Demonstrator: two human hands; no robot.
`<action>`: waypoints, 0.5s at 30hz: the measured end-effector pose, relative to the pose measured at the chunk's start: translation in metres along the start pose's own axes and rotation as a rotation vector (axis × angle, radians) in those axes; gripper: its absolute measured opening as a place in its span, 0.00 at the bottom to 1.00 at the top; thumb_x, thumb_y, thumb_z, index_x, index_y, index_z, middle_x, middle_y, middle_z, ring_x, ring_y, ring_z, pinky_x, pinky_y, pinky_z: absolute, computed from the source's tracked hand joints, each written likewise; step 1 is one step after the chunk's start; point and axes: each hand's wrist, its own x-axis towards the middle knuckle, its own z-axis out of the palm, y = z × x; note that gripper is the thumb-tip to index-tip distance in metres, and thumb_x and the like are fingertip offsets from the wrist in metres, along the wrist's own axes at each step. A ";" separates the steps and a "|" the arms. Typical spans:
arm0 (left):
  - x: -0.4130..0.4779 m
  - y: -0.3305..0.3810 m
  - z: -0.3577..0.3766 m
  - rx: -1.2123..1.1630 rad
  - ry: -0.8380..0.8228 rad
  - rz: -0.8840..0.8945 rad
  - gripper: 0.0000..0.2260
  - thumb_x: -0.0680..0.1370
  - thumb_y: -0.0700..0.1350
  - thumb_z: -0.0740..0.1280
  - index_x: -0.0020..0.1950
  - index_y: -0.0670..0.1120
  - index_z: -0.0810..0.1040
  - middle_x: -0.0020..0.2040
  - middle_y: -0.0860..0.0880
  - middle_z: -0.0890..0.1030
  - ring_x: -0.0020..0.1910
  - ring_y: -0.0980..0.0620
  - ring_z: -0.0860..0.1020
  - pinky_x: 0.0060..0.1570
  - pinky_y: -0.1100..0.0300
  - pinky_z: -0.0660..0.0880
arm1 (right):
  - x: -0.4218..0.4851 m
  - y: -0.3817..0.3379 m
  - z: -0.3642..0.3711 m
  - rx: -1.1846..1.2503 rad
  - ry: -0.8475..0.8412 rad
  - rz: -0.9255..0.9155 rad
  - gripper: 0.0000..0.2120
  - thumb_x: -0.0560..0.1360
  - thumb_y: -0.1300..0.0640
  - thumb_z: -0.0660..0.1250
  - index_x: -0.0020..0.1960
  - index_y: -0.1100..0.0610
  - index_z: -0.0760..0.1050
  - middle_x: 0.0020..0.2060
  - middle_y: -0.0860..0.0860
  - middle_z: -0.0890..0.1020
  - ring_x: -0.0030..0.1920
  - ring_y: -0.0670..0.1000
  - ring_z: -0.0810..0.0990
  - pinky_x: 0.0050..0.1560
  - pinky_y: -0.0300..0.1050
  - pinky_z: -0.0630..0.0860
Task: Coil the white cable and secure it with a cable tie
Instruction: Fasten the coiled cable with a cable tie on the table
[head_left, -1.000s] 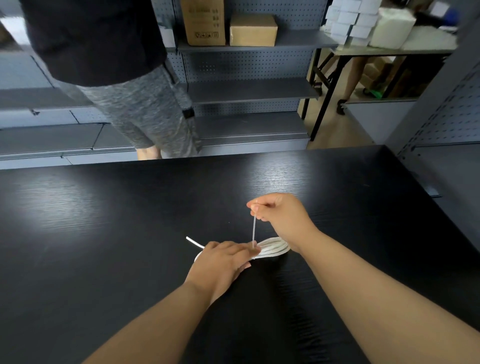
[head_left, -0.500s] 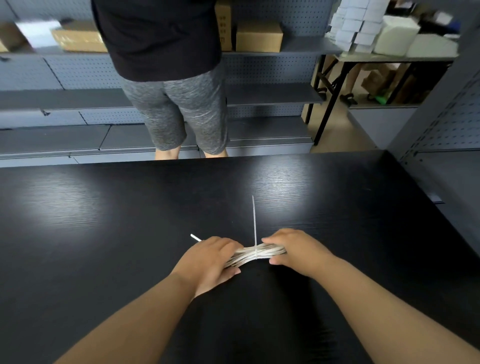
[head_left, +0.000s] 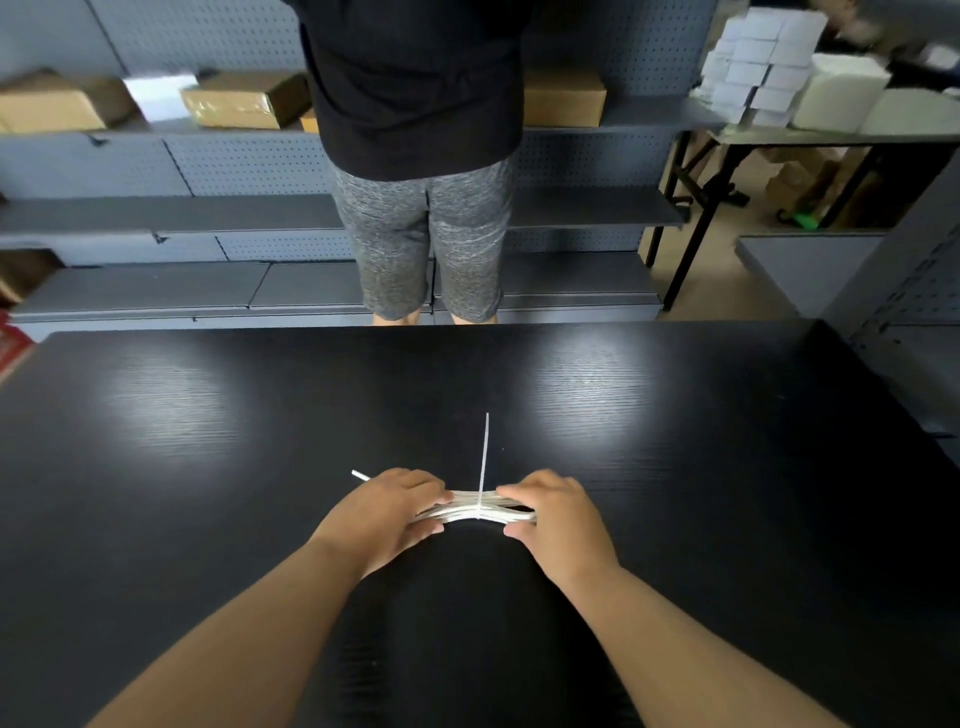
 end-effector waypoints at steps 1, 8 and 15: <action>-0.003 -0.003 -0.001 -0.003 0.007 -0.007 0.14 0.77 0.50 0.65 0.62 0.50 0.75 0.60 0.55 0.76 0.59 0.53 0.74 0.57 0.65 0.65 | 0.000 -0.003 0.004 0.005 0.012 0.002 0.21 0.74 0.56 0.68 0.65 0.45 0.73 0.58 0.43 0.75 0.59 0.48 0.70 0.58 0.38 0.69; -0.018 -0.016 -0.004 -0.039 0.035 -0.024 0.11 0.75 0.47 0.68 0.57 0.49 0.77 0.55 0.53 0.79 0.53 0.51 0.78 0.53 0.64 0.71 | 0.001 -0.018 0.019 -0.023 0.045 0.006 0.20 0.74 0.55 0.67 0.65 0.44 0.73 0.57 0.43 0.75 0.58 0.47 0.70 0.58 0.37 0.67; -0.019 -0.006 -0.025 0.008 -0.118 -0.130 0.26 0.75 0.57 0.65 0.72 0.57 0.64 0.74 0.57 0.61 0.75 0.55 0.56 0.72 0.59 0.52 | -0.003 -0.014 0.000 -0.045 -0.139 -0.004 0.32 0.70 0.52 0.71 0.71 0.43 0.64 0.66 0.43 0.70 0.65 0.50 0.66 0.66 0.40 0.63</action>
